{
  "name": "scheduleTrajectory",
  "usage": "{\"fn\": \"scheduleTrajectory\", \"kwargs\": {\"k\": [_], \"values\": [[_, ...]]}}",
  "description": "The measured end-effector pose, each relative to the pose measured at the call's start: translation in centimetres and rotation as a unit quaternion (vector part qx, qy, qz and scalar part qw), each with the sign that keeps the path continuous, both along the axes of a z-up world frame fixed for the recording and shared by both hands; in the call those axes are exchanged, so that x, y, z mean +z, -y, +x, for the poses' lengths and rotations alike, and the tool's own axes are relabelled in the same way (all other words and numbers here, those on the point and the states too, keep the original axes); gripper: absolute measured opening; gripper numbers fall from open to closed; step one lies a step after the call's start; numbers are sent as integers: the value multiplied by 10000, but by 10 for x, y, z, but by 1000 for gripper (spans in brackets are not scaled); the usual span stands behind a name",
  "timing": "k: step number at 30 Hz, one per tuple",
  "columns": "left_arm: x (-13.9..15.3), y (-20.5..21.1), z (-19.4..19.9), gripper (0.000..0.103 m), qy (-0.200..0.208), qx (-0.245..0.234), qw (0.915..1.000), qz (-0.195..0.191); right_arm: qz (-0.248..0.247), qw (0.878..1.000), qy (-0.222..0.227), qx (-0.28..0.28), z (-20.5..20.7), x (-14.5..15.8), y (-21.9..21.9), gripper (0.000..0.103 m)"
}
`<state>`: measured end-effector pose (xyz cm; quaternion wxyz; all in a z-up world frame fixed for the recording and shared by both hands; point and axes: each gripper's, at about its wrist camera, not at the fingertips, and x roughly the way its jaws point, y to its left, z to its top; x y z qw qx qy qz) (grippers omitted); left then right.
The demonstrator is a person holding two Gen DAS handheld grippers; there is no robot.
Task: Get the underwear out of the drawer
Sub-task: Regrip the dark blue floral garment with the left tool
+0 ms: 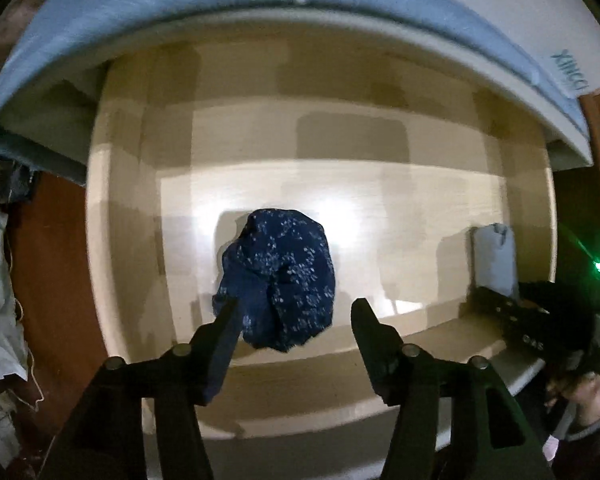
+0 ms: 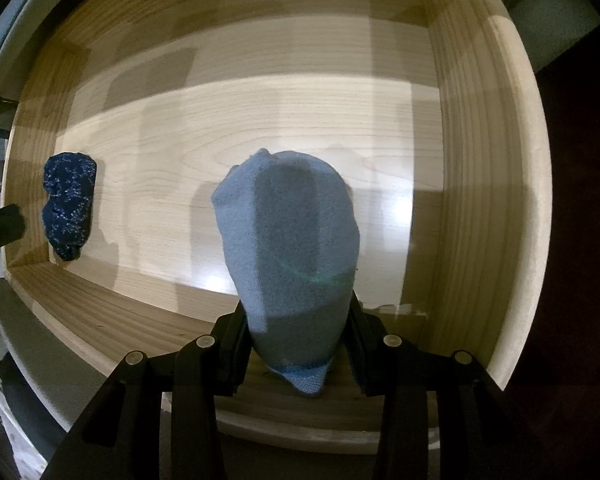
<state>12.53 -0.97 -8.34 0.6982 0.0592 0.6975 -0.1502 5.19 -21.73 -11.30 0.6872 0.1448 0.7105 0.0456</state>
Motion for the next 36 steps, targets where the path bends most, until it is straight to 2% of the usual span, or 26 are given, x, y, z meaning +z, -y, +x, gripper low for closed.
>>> {"fn": "scheduleTrajectory", "kwargs": {"k": [4,8,14,26,34,35,36], "values": [[-15,10,6,65,-182,-106,9997,133,43,10000,3,-9,0,0,3,38],[-31,12,14,65,-250,-3,9991,349,95,10000,10,-27,0,-1,4,39],[-51,12,18,66,-461,48,9980,440,148,9999,17,-41,-1,-2,7,39],[-62,25,25,75,-413,-194,9967,669,216,9997,27,-62,-3,-4,11,40],[-72,46,29,75,-458,-297,9930,1048,219,9997,26,-64,-3,-4,11,40],[-72,46,30,74,-452,-267,9933,1033,221,9997,30,-68,-3,-4,12,40],[-70,46,31,69,-419,-235,9936,1018,222,9997,23,-73,-4,-5,12,40]]}}
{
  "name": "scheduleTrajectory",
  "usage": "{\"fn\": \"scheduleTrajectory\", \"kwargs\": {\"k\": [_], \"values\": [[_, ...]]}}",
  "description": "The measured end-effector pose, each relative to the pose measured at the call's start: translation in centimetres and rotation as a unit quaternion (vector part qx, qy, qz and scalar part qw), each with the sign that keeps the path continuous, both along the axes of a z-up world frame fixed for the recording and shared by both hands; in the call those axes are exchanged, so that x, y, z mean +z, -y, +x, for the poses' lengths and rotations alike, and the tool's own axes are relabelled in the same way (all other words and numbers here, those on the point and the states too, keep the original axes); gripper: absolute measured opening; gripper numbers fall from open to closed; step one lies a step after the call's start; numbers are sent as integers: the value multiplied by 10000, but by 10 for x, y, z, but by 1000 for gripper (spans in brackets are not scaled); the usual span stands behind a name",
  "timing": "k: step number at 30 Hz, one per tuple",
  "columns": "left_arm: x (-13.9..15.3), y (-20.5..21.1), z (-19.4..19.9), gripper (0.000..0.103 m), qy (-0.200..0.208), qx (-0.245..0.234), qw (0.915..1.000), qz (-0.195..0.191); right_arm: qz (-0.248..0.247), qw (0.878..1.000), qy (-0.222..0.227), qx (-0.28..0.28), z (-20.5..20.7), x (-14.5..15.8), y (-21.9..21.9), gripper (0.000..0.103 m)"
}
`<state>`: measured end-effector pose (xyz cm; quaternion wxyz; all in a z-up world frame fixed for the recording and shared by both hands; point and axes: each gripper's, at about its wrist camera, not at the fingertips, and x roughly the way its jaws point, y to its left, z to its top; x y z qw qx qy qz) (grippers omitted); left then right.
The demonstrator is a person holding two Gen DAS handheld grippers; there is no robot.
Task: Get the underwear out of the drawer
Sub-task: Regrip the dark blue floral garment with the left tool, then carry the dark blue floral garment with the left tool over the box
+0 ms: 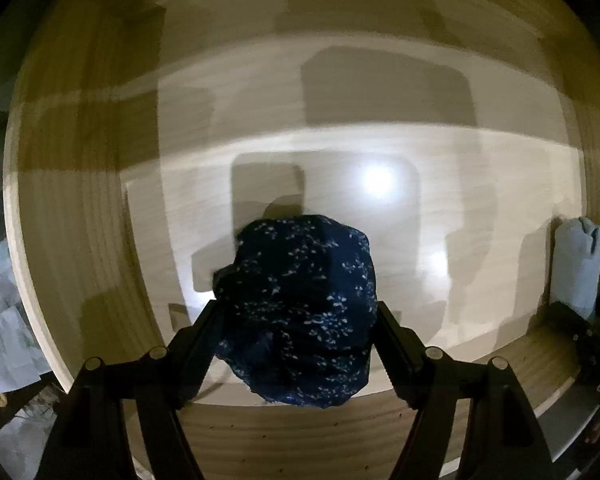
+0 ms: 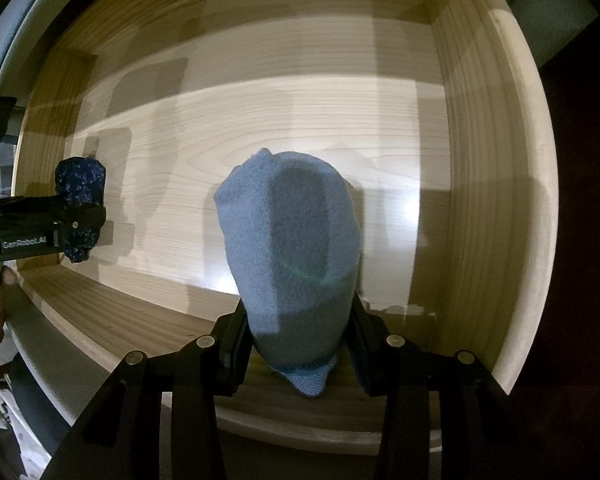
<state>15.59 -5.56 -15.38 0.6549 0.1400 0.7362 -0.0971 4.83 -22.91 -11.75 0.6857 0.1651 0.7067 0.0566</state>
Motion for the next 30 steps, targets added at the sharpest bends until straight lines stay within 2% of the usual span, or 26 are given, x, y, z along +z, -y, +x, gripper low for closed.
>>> {"fn": "scheduleTrajectory", "kwargs": {"k": [1,2,3,6,11,14,17,23,27,30], "values": [[2,0,-1,65,67,14,10000,-23,6,10000,2,-6,0,0,-1,40],[4,-6,-4,50,112,4,9999,-41,7,10000,2,-8,0,0,0,40],[7,-7,-4,42,136,26,9999,-55,7,10000,2,-5,0,0,0,40],[7,-7,-6,36,143,53,9999,-63,11,10000,3,-13,0,0,0,40],[17,-4,-16,33,316,-38,9993,-181,11,10000,2,-24,0,1,0,39],[33,-2,-26,33,558,-149,9979,-292,11,10000,1,-26,0,1,0,39],[57,0,-38,33,1017,-321,9936,-376,9,10000,1,-21,0,1,0,39],[126,-3,-57,33,2033,-560,9736,-875,-19,10000,-25,8,2,0,1,39],[186,1,-68,33,2765,-786,9498,-1234,-33,10000,-34,12,4,-1,2,39],[231,-5,-69,33,3155,-852,9338,-1457,-40,10000,-40,13,5,-1,2,39]]}}
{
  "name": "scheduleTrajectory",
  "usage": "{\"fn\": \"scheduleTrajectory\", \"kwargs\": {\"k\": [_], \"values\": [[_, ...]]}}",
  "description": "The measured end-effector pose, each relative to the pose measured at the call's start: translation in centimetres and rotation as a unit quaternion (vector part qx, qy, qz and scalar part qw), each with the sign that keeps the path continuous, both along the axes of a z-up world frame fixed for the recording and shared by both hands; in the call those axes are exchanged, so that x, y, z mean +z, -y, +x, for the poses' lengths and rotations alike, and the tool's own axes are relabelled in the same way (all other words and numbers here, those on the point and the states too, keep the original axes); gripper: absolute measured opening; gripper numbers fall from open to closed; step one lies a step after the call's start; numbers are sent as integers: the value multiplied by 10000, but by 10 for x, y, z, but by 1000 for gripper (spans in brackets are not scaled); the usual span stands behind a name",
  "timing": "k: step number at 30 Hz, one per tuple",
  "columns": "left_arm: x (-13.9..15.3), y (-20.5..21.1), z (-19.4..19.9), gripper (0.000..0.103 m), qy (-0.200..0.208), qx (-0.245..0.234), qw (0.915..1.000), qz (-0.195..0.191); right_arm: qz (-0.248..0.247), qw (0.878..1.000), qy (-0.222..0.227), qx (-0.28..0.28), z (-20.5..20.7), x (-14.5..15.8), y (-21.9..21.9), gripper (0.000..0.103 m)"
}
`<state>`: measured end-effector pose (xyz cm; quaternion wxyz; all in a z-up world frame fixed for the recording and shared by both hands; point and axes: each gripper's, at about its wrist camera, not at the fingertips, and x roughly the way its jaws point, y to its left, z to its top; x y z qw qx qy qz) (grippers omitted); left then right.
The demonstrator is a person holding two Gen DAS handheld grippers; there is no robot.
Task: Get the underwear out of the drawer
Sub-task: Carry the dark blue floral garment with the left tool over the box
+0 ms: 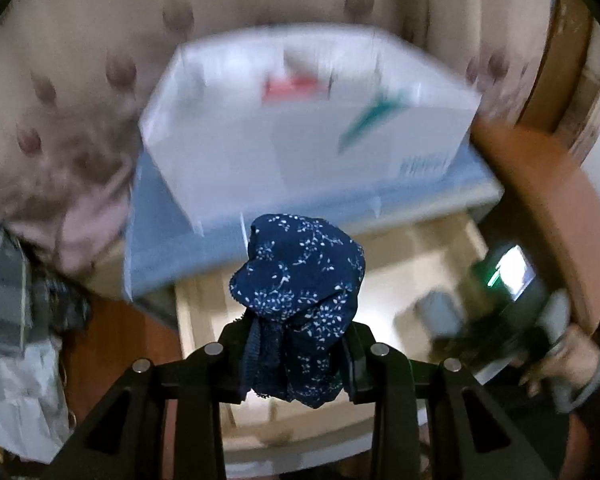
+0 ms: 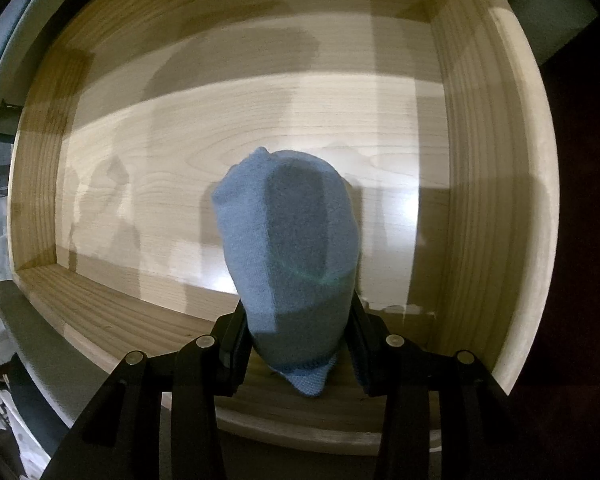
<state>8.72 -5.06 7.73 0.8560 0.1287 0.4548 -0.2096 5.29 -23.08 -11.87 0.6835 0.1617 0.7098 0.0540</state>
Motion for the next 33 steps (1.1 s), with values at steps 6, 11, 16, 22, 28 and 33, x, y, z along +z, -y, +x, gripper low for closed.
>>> {"fn": "scheduleTrajectory", "kwargs": {"k": [6,11,16,22,28,33], "values": [[87,19,18,33,823,-126,9960,-314,-4,10000,-2,0,-1,0,-1,39],[117,28,49,33,944,-102,9948,-378,10,10000,-18,-31,-1,0,-1,39],[104,44,93,33,579,118,9978,-303,3,10000,-23,-35,0,0,0,39],[70,58,139,33,56,390,9991,-164,7,10000,-20,-40,-1,0,1,39],[37,62,163,33,-271,576,9979,-92,20,10000,-17,-47,0,-1,-1,40],[26,66,166,34,-310,551,9980,4,60,10000,-10,-58,-3,-1,-2,40]]}}
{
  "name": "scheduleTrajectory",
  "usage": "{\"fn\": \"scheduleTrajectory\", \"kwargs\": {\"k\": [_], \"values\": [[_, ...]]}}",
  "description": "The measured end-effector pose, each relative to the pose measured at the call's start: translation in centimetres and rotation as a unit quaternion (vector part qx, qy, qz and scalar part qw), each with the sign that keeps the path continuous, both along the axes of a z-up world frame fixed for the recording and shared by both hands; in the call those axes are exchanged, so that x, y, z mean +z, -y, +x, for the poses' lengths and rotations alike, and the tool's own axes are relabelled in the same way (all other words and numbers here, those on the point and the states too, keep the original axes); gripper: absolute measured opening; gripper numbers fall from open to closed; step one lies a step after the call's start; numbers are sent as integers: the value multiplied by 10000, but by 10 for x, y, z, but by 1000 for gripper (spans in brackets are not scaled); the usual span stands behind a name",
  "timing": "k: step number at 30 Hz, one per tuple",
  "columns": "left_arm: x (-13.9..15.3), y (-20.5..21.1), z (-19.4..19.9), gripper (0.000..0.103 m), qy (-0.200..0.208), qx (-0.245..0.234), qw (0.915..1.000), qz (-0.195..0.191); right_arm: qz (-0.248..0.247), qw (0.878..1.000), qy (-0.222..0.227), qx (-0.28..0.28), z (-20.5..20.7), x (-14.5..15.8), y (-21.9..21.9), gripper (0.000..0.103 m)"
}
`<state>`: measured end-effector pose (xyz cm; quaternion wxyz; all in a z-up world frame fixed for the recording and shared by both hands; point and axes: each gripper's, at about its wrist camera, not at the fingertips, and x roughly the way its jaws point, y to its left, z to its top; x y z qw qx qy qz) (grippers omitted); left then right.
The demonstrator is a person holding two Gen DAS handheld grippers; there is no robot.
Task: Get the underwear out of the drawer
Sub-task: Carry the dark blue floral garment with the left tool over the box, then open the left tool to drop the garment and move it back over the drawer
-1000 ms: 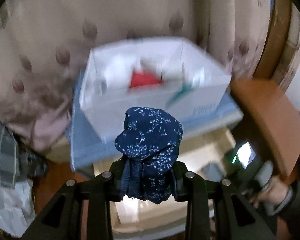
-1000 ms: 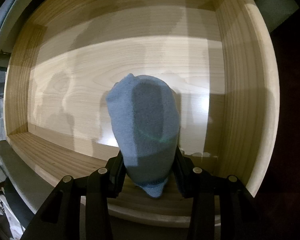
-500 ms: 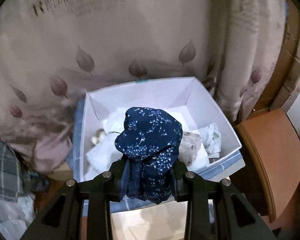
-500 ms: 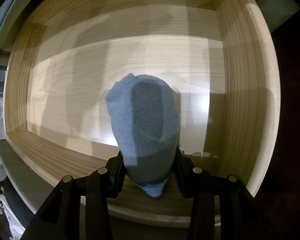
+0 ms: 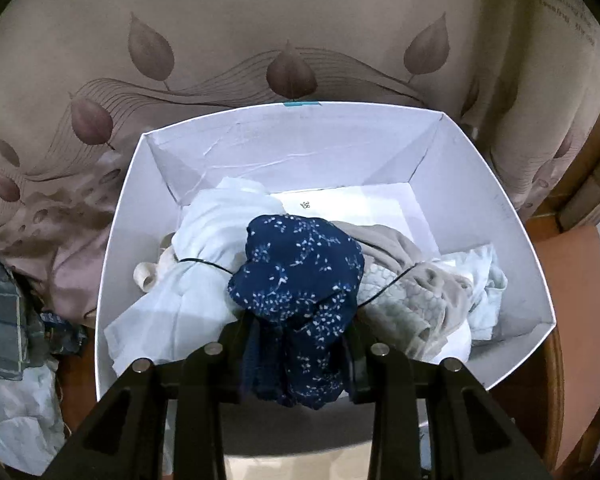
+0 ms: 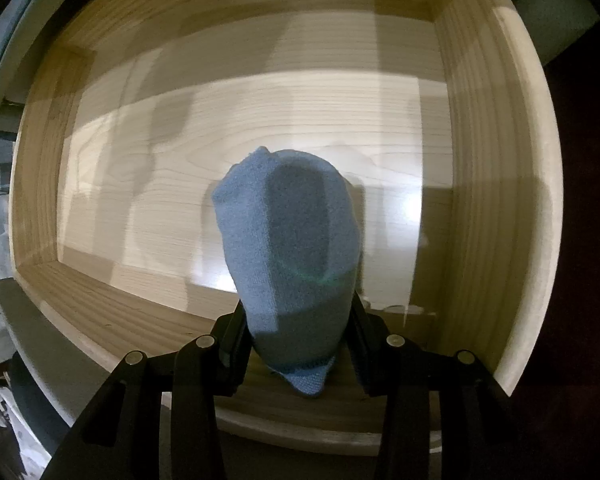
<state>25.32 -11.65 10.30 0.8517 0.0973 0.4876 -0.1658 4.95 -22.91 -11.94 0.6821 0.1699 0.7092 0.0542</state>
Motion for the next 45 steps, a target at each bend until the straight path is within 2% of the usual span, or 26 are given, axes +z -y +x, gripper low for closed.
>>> {"fn": "scheduleTrajectory", "kwargs": {"k": [10,12,21,25,28,31,35,41,45], "values": [[6,0,-4,43,-126,33,9999,-72,1,10000,-1,-5,0,0,1,40],[12,-1,-9,48,-113,-10,9999,-78,11,10000,-2,-25,0,0,2,40],[58,-24,-53,49,329,-352,9987,-176,-67,10000,18,-35,-2,0,0,37],[68,-42,-71,49,434,-320,9984,-175,-173,9998,117,48,-1,4,-6,35],[67,-59,-85,49,565,-155,9983,-22,-314,9989,350,84,1,13,-13,34],[60,-81,-102,49,831,195,9962,170,-531,9955,776,86,0,29,-19,33],[46,-108,-130,49,1238,612,9889,555,-1055,9794,1722,-73,-11,67,-22,33],[7,-139,-161,49,1117,1085,9861,581,-1196,9510,2802,-522,-41,123,-9,33],[-16,-144,-176,49,1035,1184,9852,687,-1079,9386,3205,-676,-50,164,3,33]]}}
